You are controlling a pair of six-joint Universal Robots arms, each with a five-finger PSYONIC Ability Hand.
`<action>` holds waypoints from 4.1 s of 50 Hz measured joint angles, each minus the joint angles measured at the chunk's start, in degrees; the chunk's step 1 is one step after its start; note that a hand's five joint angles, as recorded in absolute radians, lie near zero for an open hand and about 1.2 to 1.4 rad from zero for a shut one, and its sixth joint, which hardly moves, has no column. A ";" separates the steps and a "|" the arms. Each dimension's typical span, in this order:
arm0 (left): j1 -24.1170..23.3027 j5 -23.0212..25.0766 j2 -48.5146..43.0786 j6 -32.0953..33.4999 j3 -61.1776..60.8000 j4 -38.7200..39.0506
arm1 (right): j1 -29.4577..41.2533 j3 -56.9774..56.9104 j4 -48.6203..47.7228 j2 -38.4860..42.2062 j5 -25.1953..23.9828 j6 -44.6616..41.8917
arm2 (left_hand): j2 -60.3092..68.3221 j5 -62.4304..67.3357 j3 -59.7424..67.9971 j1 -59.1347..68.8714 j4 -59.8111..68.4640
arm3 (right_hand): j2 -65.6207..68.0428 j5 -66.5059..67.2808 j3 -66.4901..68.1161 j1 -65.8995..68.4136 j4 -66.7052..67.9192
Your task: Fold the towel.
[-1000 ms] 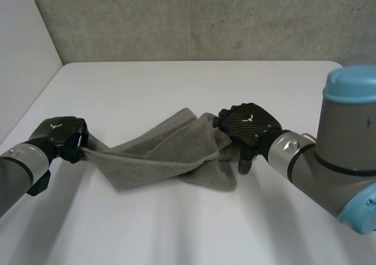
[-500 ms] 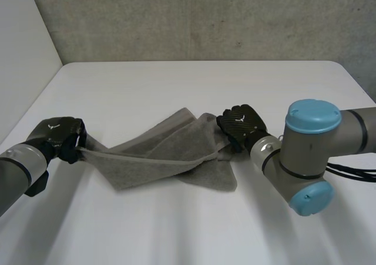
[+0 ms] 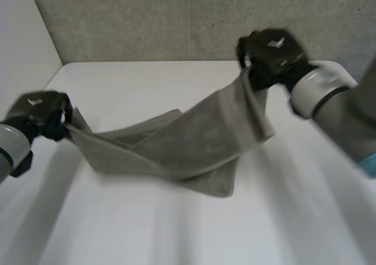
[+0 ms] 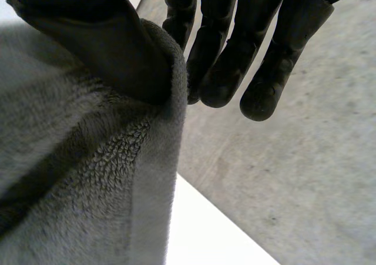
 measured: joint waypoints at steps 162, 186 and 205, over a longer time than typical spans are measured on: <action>0.15 14.63 -10.25 -5.67 -5.53 1.50 | -25.89 38.14 0.96 2.86 -19.83 -43.77 | 0.36 0.60 0.26 0.33 0.26 | -29.89 -31.01 -30.15 -30.20 -31.33; 0.15 14.63 -10.32 -5.67 -5.61 1.50 | -25.95 37.71 -0.99 3.73 -19.49 -42.09 | 0.36 0.60 0.26 0.33 0.27 | -31.15 -31.78 -31.33 -31.37 -31.93; 0.09 14.62 -10.27 -5.67 -6.21 1.50 | -27.06 38.15 7.79 -0.36 -20.12 -46.29 | 0.36 0.60 0.26 0.33 0.27 | -38.07 -41.56 -39.60 -40.71 -40.32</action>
